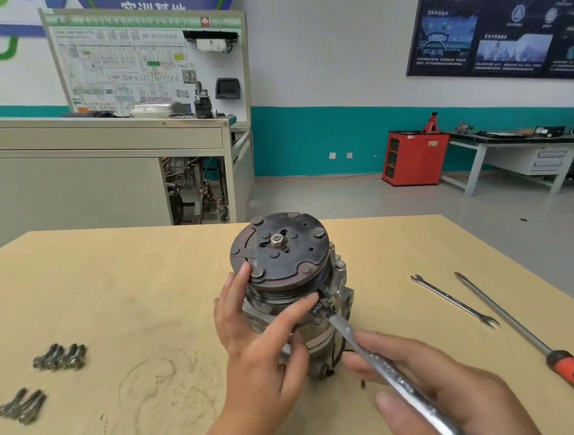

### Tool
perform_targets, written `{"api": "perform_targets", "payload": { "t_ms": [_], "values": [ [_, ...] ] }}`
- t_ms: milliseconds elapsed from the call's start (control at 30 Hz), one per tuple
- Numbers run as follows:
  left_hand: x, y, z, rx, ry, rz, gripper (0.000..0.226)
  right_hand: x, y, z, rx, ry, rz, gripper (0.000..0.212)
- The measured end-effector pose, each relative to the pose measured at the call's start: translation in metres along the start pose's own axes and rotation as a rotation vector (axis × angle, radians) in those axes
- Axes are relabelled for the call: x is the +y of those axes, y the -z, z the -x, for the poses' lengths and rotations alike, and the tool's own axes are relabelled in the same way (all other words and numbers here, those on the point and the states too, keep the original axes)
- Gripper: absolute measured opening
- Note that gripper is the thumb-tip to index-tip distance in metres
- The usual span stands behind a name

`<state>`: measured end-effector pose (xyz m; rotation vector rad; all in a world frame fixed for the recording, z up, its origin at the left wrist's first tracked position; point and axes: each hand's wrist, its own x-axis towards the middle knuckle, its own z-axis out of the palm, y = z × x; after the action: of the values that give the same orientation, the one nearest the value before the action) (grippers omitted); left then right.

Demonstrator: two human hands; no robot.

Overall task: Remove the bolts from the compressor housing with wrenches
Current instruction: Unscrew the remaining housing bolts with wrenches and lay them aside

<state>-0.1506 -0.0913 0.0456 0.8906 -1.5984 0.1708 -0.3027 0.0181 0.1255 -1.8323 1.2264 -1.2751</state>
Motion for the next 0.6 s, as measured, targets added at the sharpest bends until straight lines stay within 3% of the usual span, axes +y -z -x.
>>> {"api": "perform_targets", "payload": {
  "t_ms": [133,200,333,400,500,600],
  "values": [
    [0.004,0.000,0.001,-0.012,0.042,0.043,0.043,0.003,0.004,-0.022,0.109,0.063,-0.286,0.046],
    [0.005,0.000,0.002,-0.004,0.046,0.063,0.042,0.010,0.001,-0.042,0.246,0.115,-0.264,0.026],
    [0.005,0.001,0.002,0.012,0.031,0.102,0.039,0.028,-0.002,-0.092,0.400,0.084,-0.260,0.009],
    [0.006,0.001,0.002,0.017,0.029,0.119,0.038,0.036,0.000,-0.115,0.355,-0.006,-0.246,0.006],
    [0.007,0.002,0.001,0.014,0.023,0.124,0.039,0.045,0.002,-0.136,0.206,-0.116,-0.267,0.021],
    [0.007,0.003,0.000,0.005,0.024,0.128,0.041,0.043,0.006,-0.133,0.112,-0.127,-0.524,0.028]
  ]
}}
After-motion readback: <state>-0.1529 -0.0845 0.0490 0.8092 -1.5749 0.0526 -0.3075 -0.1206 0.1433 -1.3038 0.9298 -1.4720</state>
